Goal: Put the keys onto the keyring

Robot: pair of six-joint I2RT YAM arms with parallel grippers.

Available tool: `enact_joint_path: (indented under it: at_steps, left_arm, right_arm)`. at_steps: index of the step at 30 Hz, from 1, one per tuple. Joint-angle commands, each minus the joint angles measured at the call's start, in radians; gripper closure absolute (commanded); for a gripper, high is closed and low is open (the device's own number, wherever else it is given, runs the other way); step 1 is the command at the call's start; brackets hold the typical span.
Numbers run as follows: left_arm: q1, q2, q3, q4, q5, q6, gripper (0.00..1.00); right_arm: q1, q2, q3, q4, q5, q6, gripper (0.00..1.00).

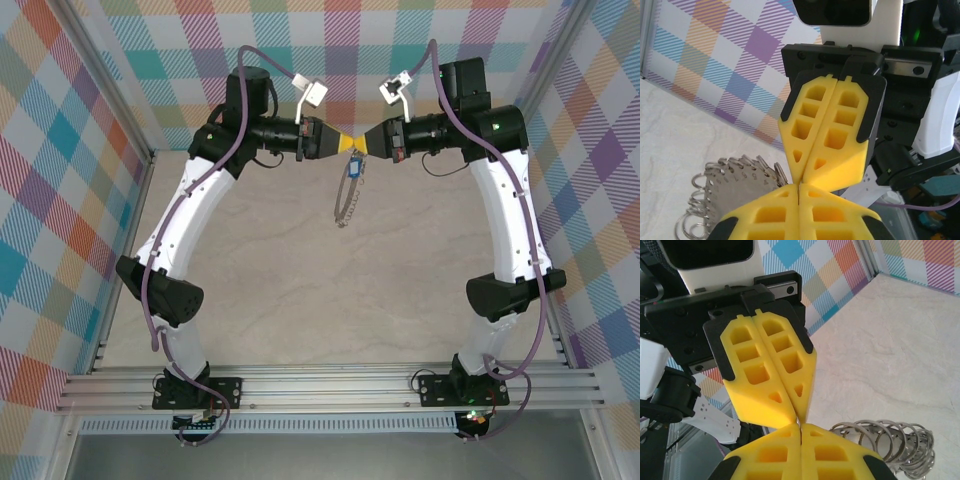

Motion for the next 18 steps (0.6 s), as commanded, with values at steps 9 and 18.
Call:
enact_joint_path:
  at_steps: [9,18]
  left_arm:
    - [-0.026,-0.032,-0.012,0.147,-0.037,-0.065,1.00]
    - [-0.026,-0.021,0.029,0.190,-0.028,-0.112,1.00]
  right_arm:
    - [-0.020,-0.083,-0.079,0.206,0.005,0.092,0.81]
    - [-0.123,-0.333,-0.529,0.625,0.030,0.317,0.55]
